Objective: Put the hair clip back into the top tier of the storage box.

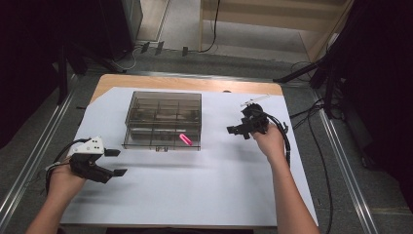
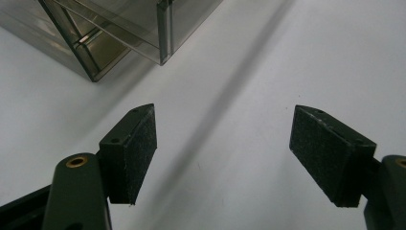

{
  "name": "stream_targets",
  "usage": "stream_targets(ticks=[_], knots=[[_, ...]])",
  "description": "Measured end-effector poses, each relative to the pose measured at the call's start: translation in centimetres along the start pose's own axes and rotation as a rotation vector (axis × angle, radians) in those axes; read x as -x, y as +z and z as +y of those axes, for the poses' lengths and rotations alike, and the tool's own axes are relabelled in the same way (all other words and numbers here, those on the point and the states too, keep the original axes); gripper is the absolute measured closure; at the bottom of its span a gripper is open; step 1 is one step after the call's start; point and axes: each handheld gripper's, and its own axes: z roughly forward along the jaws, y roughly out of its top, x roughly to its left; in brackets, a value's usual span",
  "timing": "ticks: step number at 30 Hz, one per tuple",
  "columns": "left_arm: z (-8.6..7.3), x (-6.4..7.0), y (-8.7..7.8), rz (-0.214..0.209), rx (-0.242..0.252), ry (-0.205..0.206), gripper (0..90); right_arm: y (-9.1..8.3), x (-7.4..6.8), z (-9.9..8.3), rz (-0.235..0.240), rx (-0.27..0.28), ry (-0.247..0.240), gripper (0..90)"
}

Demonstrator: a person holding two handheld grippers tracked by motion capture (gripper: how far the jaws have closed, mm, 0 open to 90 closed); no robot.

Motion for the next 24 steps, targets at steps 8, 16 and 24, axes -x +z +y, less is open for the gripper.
stream_targets(ticks=[8, 16, 24], knots=[[0.00, 0.01, 0.00, -0.001, 0.000, 0.000, 26.0, 0.18, -0.18, -0.01, 0.013, -0.012, -0.005, 22.8], [0.01, 0.02, 0.01, 0.000, 0.000, 0.000, 26.0, 0.02, -0.25, 0.05, 0.022, -0.002, -0.003, 22.8], [0.00, 0.01, 0.01, 0.000, 0.000, -0.001, 26.0, 0.12, -0.35, 0.04, 0.029, -0.013, -0.004, 22.7]])
